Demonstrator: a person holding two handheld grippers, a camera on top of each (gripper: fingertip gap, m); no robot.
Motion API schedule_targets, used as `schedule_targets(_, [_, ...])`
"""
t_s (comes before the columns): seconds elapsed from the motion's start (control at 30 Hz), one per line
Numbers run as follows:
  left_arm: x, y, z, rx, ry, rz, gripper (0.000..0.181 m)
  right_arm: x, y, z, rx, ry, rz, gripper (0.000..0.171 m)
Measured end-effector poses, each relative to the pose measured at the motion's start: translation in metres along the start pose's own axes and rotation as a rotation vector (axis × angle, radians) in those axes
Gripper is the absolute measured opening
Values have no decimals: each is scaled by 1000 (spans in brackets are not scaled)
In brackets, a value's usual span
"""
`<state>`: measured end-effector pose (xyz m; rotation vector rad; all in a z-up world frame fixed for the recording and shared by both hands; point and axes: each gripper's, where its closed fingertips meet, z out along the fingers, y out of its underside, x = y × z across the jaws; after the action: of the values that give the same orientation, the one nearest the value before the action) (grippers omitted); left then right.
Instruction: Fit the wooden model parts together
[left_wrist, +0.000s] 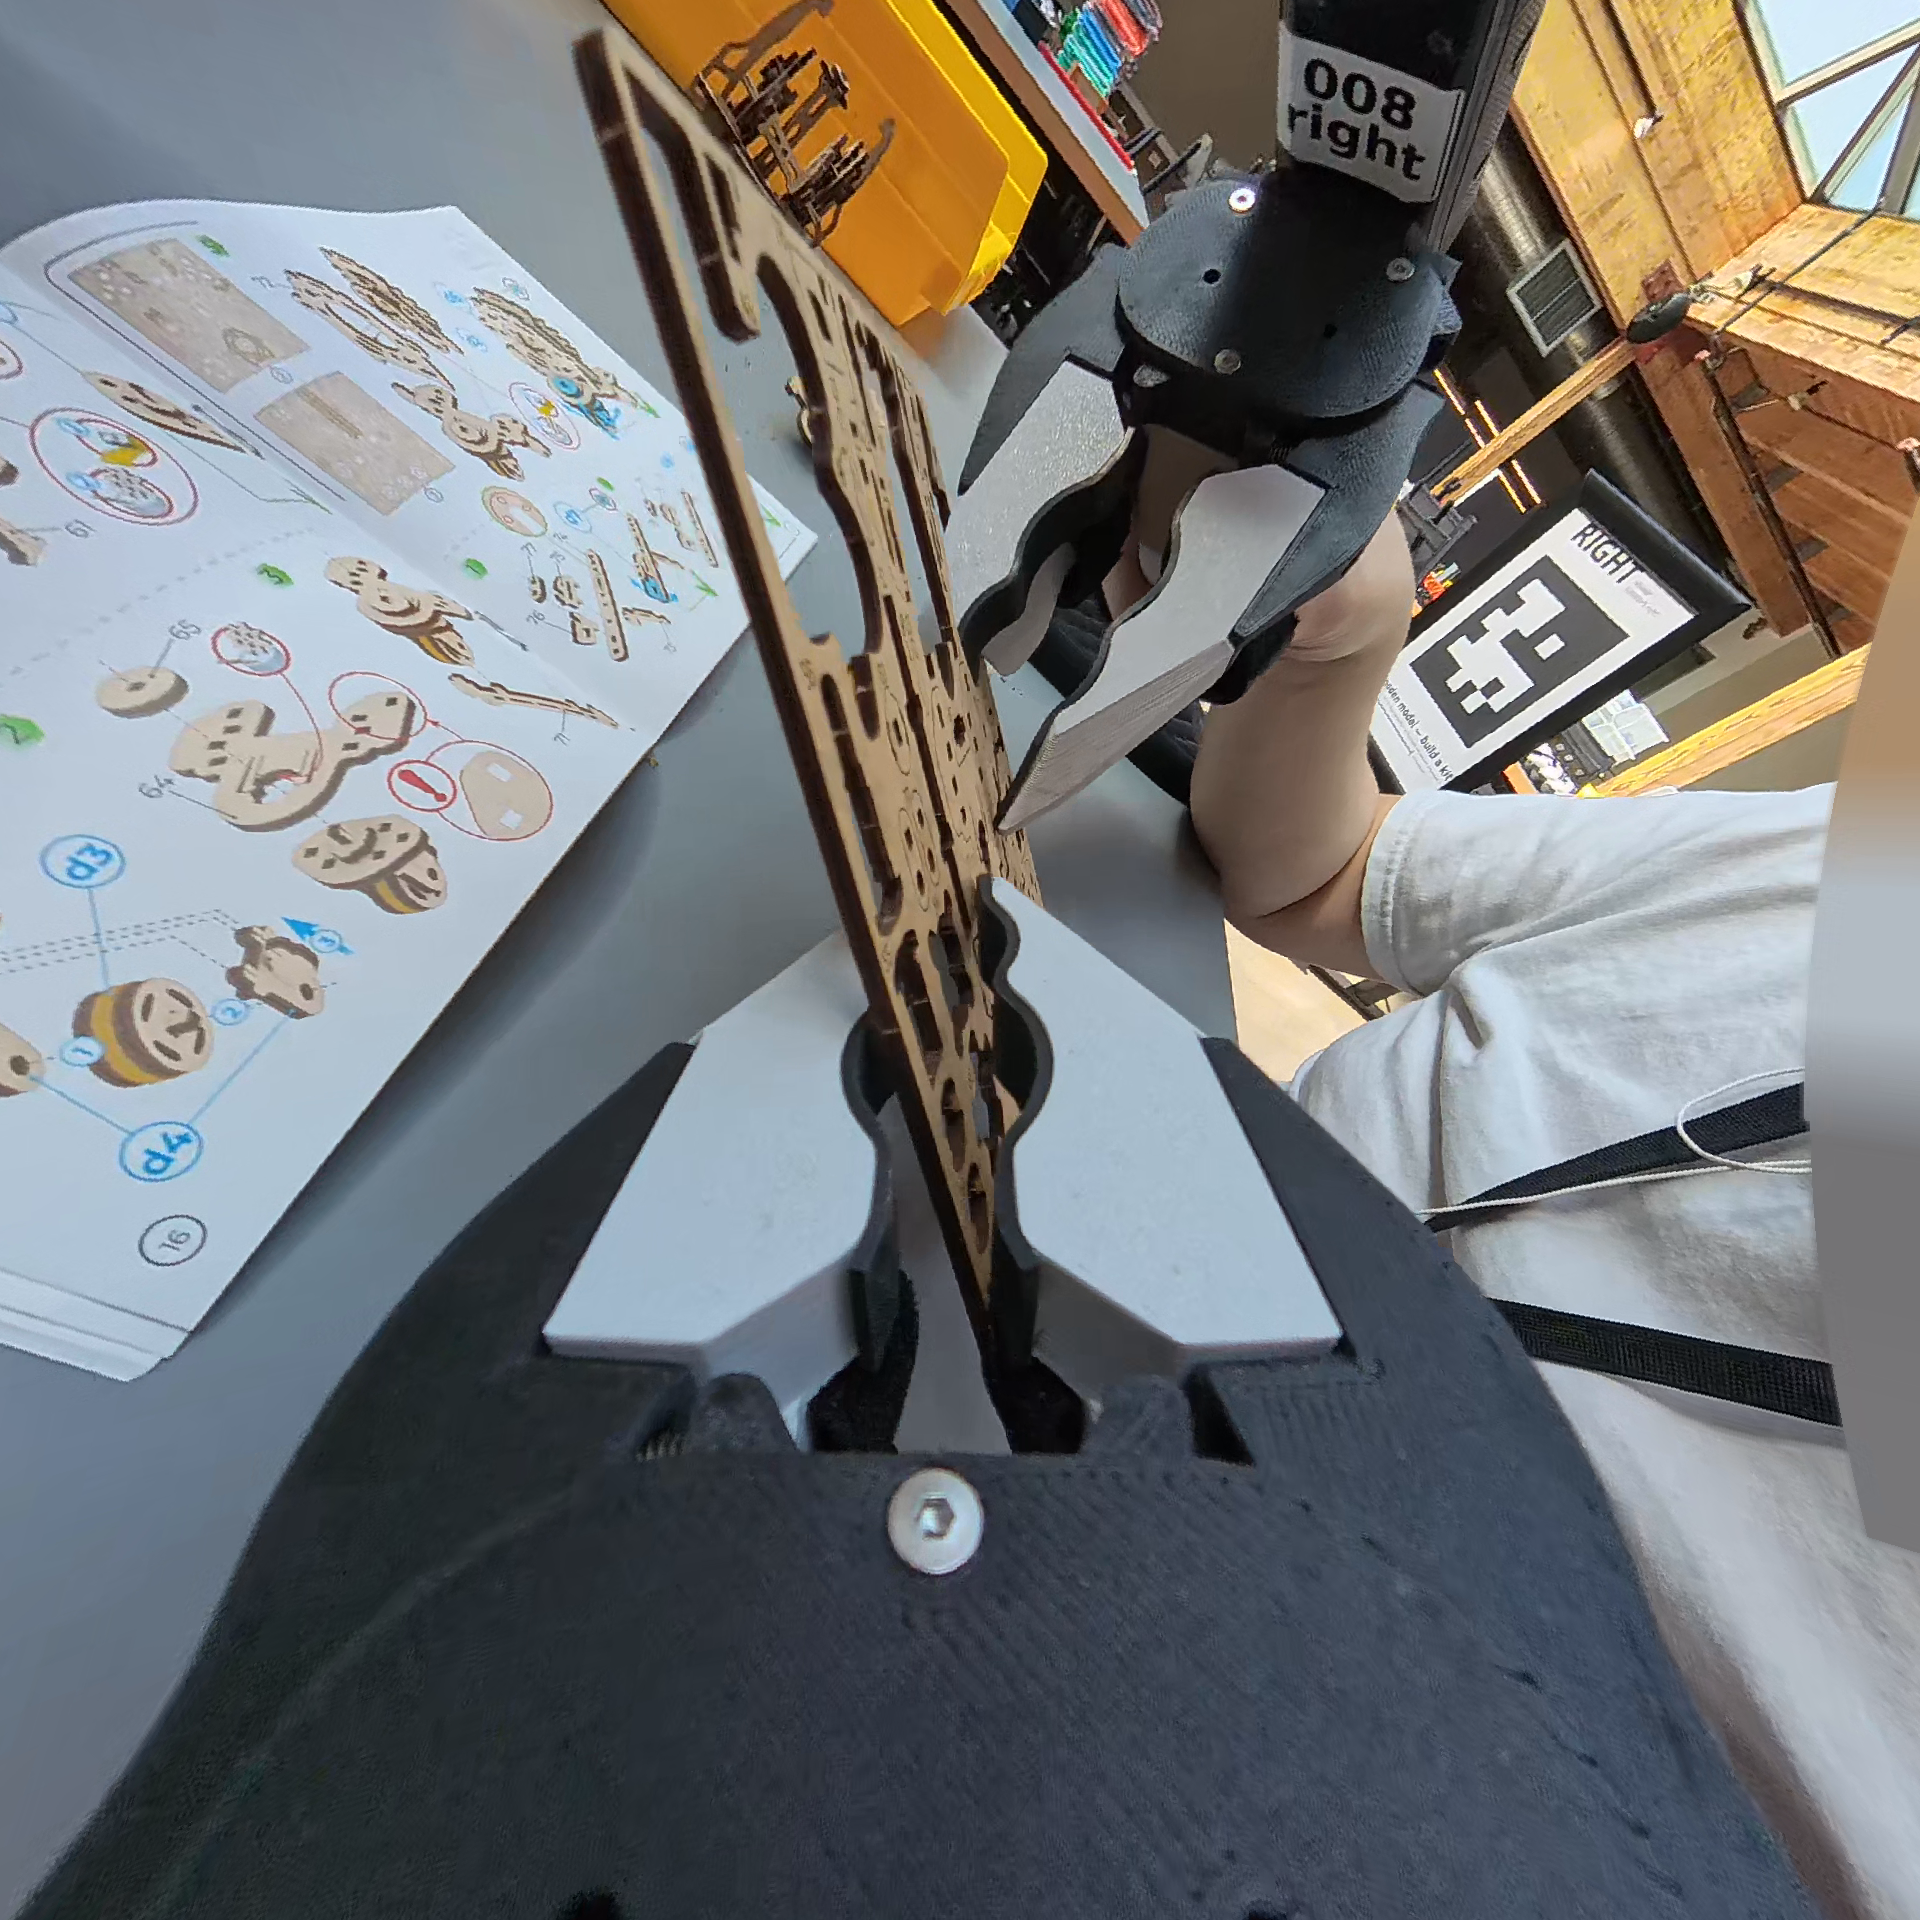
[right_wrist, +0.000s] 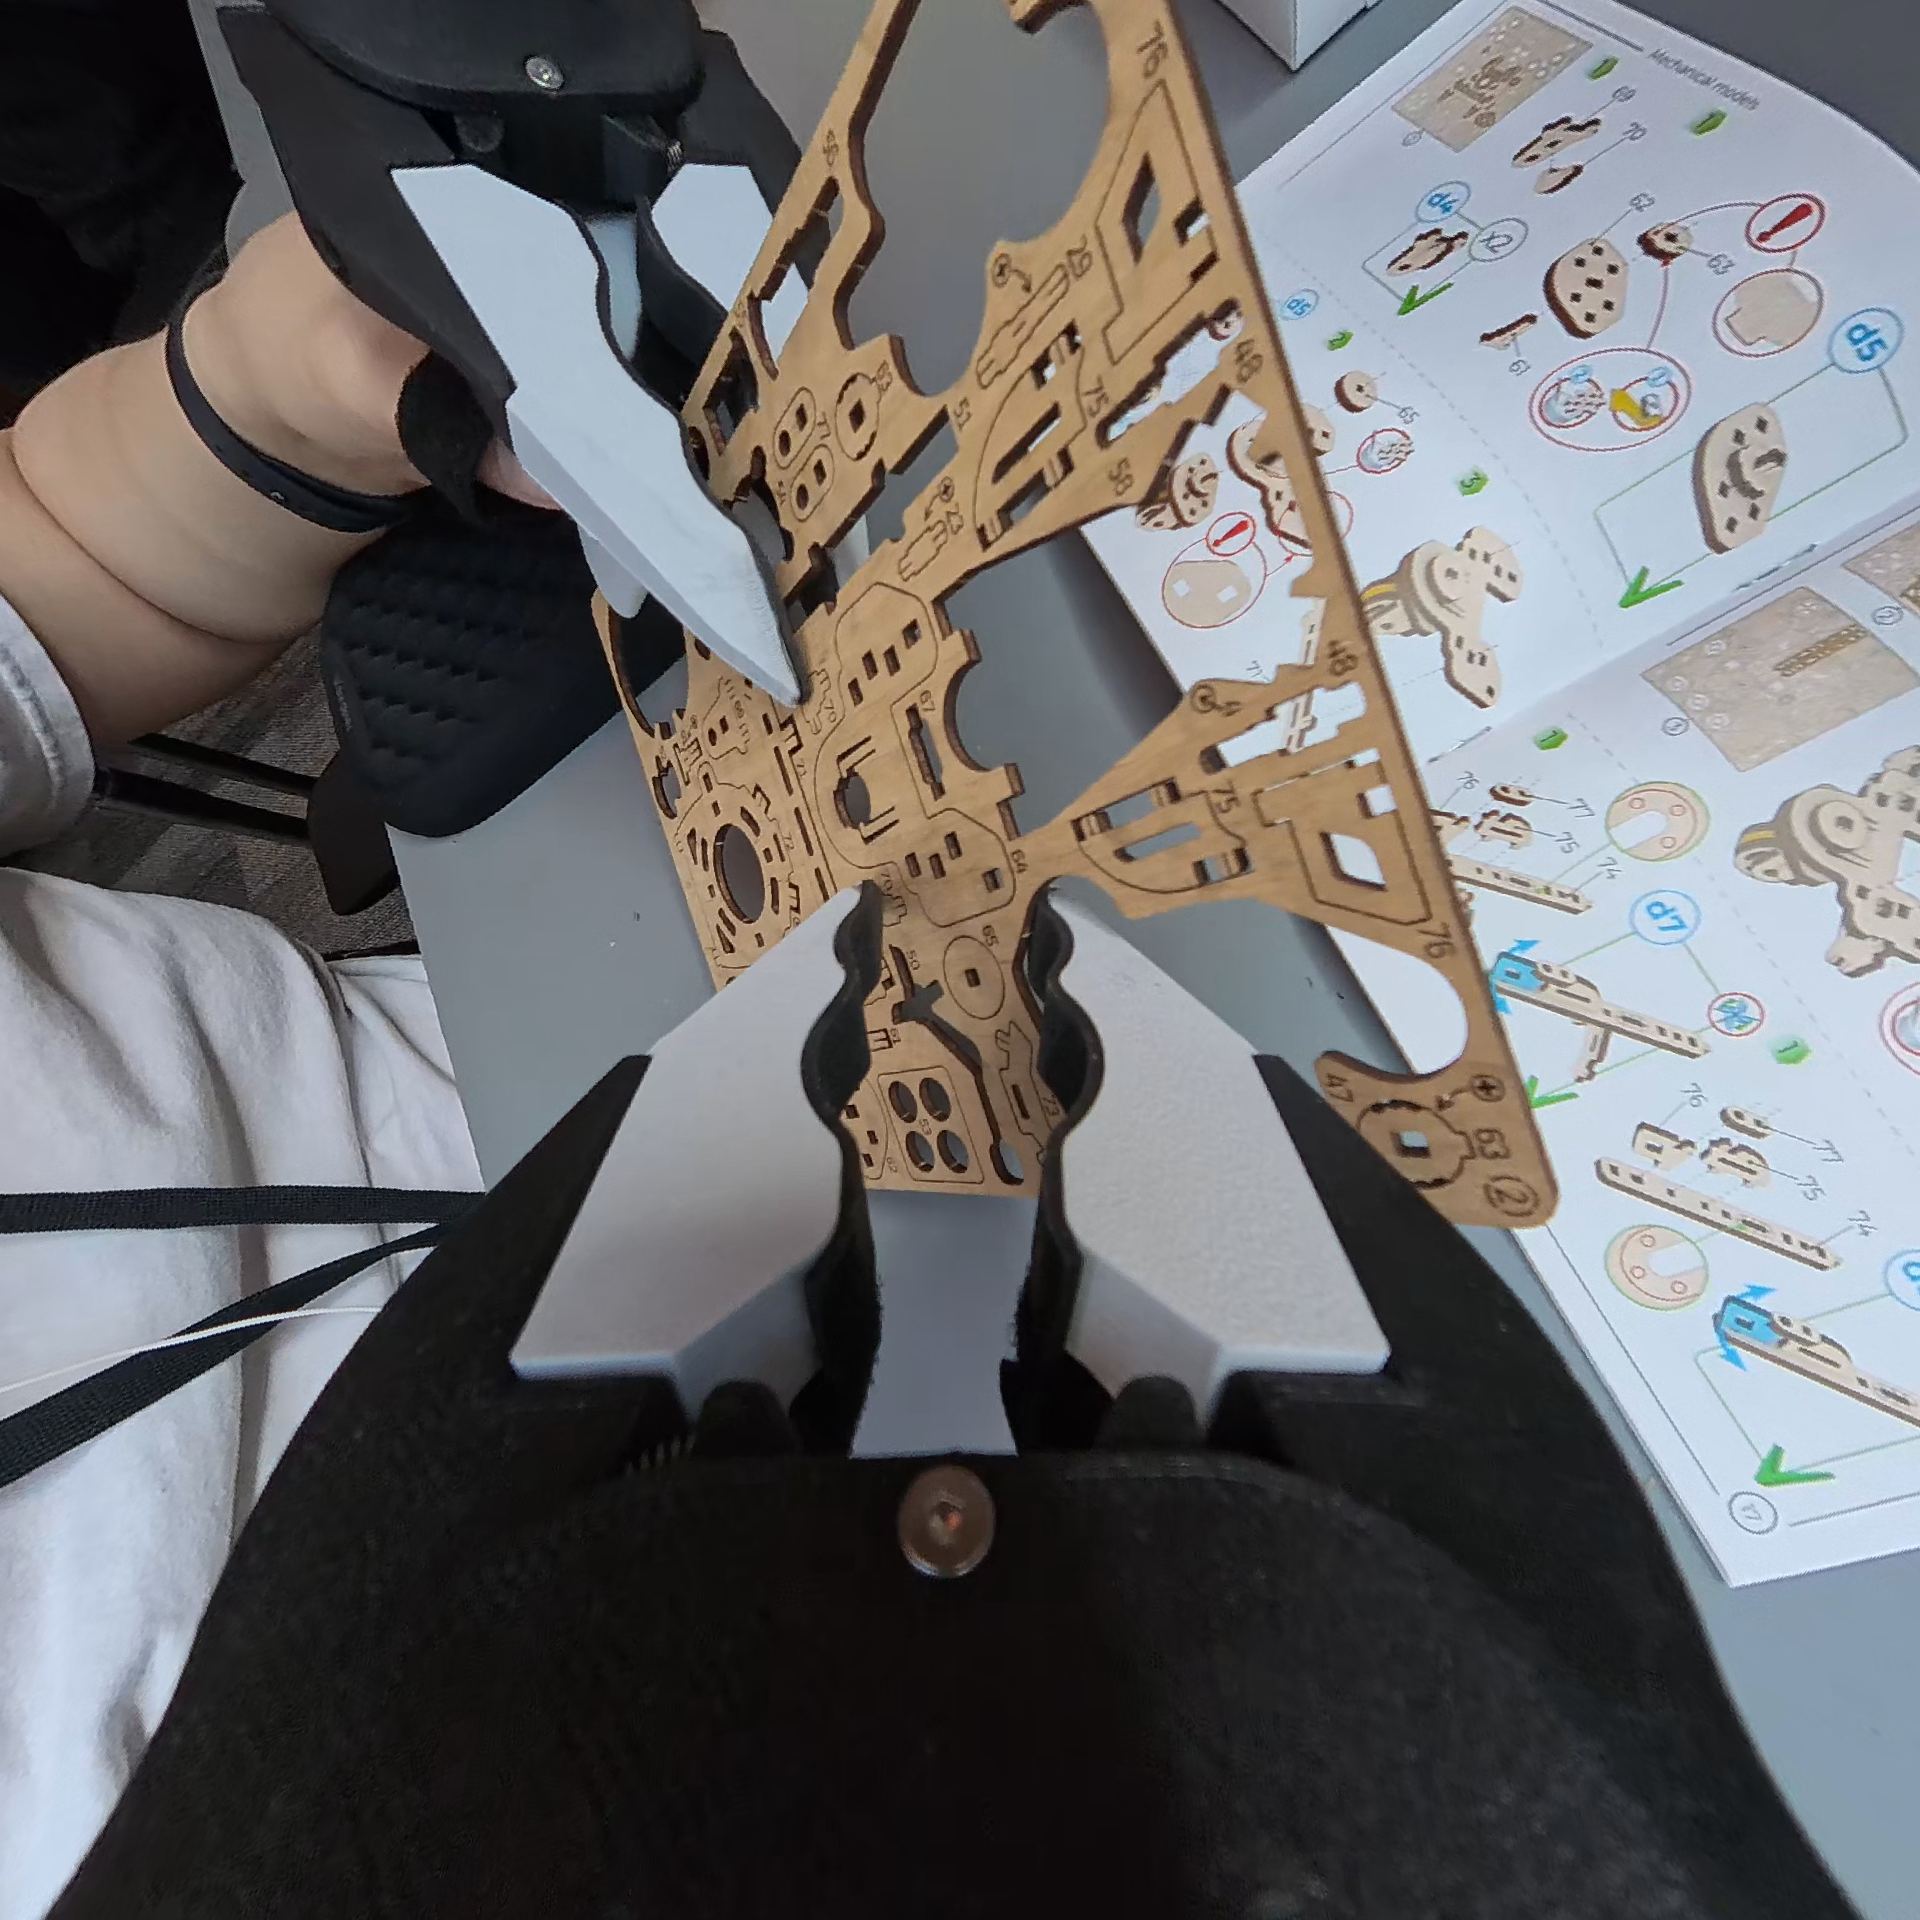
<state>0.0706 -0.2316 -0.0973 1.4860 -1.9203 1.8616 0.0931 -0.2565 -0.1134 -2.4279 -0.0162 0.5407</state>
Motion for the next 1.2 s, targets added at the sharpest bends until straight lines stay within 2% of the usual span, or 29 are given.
schedule_targets(0.27, [-3,2,1,-11,-36,8,8,1,0,0,-4,43,-11,26])
schedule_targets(0.5, [14,4,3,-24,90,-13,2,-8,6,-7,-33,-19,-29,27])
schedule_targets(0.63, [16,6,3,-41,85,23,2,-6,20,-26,-103,-42,-40,28])
schedule_targets(0.7, [17,5,2,-40,94,26,2,-8,14,-42,-61,-69,-61,28])
schedule_targets(0.77, [18,5,2,-43,105,33,2,-13,-5,-61,26,-62,-185,29])
schedule_targets(0.8, [19,5,2,-43,110,38,2,-14,-20,-70,94,-23,-294,38])
schedule_targets(0.87, [22,6,2,-53,123,56,2,-7,-53,-81,249,129,-474,77])
schedule_targets(0.9, [24,7,2,-57,129,66,2,-4,-61,-79,273,172,-543,89])
schedule_targets(0.93, [26,8,2,-64,136,77,2,1,-59,-73,216,187,-572,90])
schedule_targets(0.97, [28,9,3,-74,144,88,2,7,-53,-64,123,172,-547,90])
schedule_targets(1.03, [32,11,5,-88,154,107,2,4,-40,-50,-6,16,-416,81])
schedule_targets(1.1, [36,14,7,-106,167,131,3,-9,-31,-43,-59,-200,-273,71])
schedule_targets(1.2, [38,18,10,-136,169,153,3,-17,-11,-34,-145,-384,-175,60])
